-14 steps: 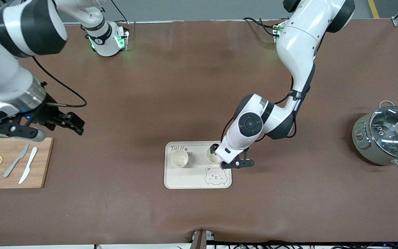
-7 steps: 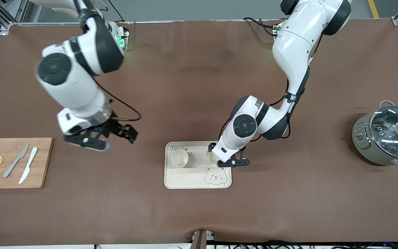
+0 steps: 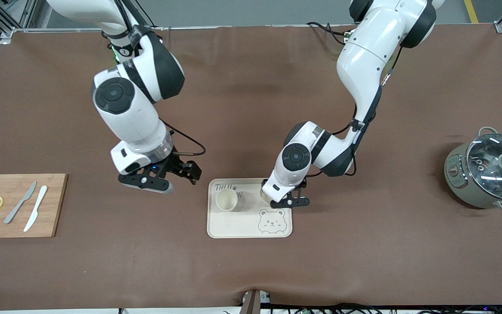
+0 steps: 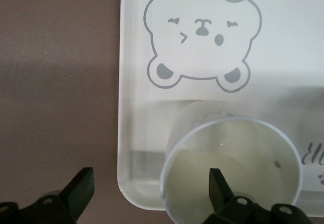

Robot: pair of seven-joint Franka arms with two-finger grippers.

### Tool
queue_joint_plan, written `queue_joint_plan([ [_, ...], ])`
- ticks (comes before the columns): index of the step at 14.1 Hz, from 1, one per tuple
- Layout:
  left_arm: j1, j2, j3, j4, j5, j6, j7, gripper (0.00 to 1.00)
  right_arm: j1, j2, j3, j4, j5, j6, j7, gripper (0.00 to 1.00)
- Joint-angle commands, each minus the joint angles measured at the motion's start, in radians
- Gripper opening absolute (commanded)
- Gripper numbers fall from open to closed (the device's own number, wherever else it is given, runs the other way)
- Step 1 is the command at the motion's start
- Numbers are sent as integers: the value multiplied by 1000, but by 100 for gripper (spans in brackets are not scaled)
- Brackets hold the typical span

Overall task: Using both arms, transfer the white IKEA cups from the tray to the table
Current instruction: 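Close the left gripper on the cup while the right gripper reaches the other cup, then lift the cup with the left gripper while the right gripper grips the other cup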

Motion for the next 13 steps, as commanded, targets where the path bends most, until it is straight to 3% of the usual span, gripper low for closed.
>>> queue_joint_plan([
  [1,-10,3,7,6,23,13,-55,64,27,61,-8,24,5,21,35,100],
  [2,-10,-2,7,8,27,13,-113,1,26,74,-9,24,10,38,35,100],
  [10,-7,-2,7,6,32,11,-113,0,24,216,32,54,15,136,-27,100],
  [13,-1,-12,7,6,32,4,-101,0,23,230,34,54,73,134,-95,100],
])
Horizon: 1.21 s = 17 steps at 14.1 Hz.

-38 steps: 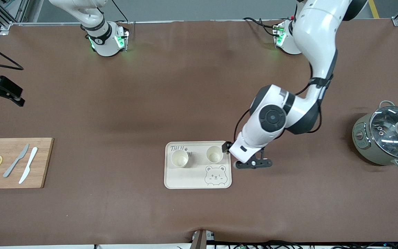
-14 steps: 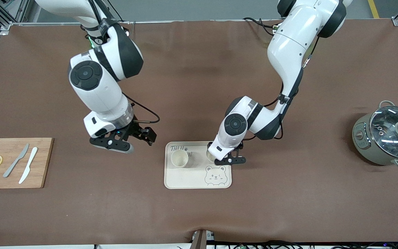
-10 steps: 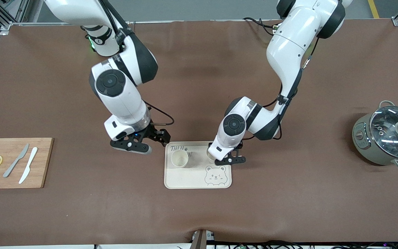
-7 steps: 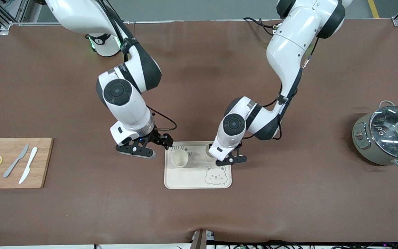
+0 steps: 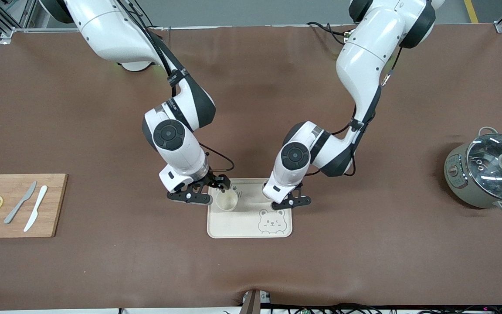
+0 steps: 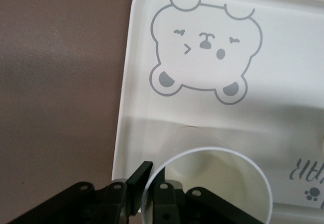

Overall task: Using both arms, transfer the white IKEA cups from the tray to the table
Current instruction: 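Lift the cup with the left gripper while the right gripper grips the other cup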

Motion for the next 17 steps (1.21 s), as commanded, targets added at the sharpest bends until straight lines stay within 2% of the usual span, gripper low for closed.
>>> queue_joint_plan([
  [1,6,-27,8,-5,26,-26,5,0,-4,20,2,34,40,-15,-65,100],
  [4,46,-151,6,-17,25,-310,166,0,-12,26,1,34,34,-15,-98,100],
  [6,117,-236,-7,-57,25,-346,186,0,-16,25,-1,34,27,-15,-105,100],
  [8,167,-351,-20,-174,22,-316,226,0,-16,29,-4,35,24,-5,-109,100],
  [9,199,-423,-29,-275,14,-267,278,0,-21,40,-4,43,24,-3,-118,100],
  [11,300,-586,-64,-536,9,-90,379,0,-24,57,-5,52,24,-3,-115,100],
  [13,422,-688,-128,-736,-15,58,491,0,-22,71,-5,52,23,2,-115,100],
  [15,523,-747,-184,-846,-53,77,609,0,-24,83,-5,52,21,28,-114,100],
  [17,592,-795,-207,-937,-66,112,717,0,-24,106,-7,52,21,78,-114,100],
])
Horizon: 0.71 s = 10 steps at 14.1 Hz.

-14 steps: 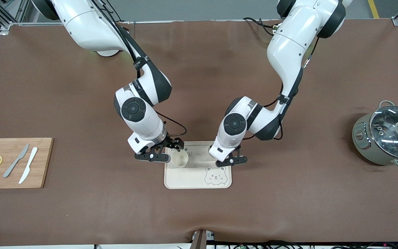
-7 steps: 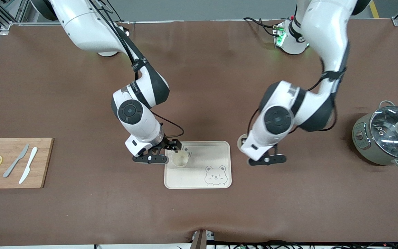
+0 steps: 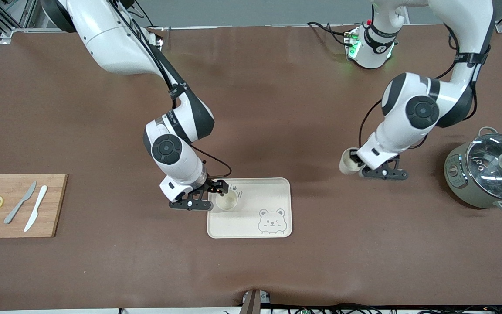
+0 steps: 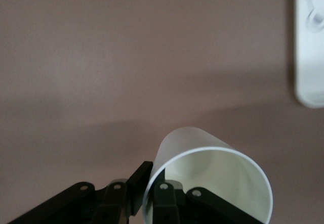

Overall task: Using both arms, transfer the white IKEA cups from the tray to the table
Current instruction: 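Lift the cup with the left gripper while the right gripper grips the other cup, then lower the held cup onto the table beside the pot and open the left gripper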

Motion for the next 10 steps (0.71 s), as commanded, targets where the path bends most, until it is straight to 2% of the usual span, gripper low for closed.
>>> queue_joint_plan([
  [1,70,-107,-37,-173,-42,82,129,0,-11,45,9,32,-1,53,-12,100],
  [5,83,-101,-36,-268,-43,180,168,0,-10,70,-3,31,-5,82,-10,100],
  [10,104,-55,-34,-280,-43,191,195,0,-5,97,-4,29,-8,117,-7,100],
])
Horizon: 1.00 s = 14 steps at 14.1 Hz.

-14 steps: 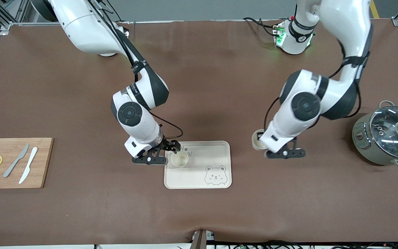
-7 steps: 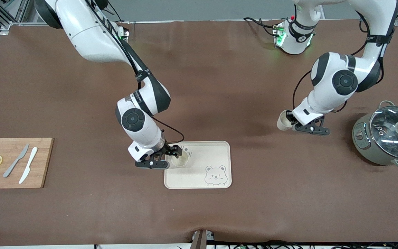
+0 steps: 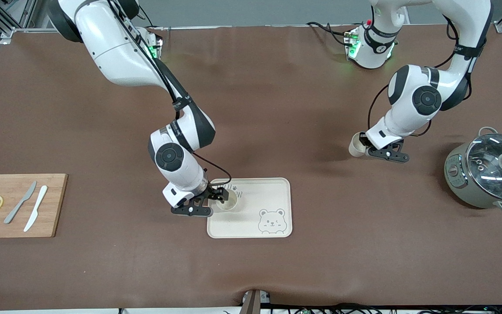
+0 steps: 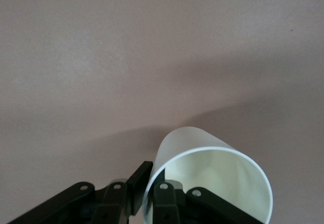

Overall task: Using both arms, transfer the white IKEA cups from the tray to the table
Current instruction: 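Lower the held cup onto the table beside the pot and open the left gripper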

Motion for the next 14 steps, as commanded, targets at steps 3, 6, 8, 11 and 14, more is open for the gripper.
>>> queue_joint_plan([
  [3,55,34,-16,-11,-20,28,76,0,-1,35,9,26,-8,28,-7,100],
  [6,58,66,-15,-13,-20,76,85,0,1,43,9,24,-8,41,-7,100],
  [8,58,80,-13,-14,-18,90,87,0,3,46,9,26,-9,41,-7,100],
  [11,60,103,-12,-14,-14,123,98,0,4,47,9,26,-9,45,-7,100],
  [14,72,115,-12,-16,-7,140,116,0,6,47,9,26,-9,45,-11,100],
])
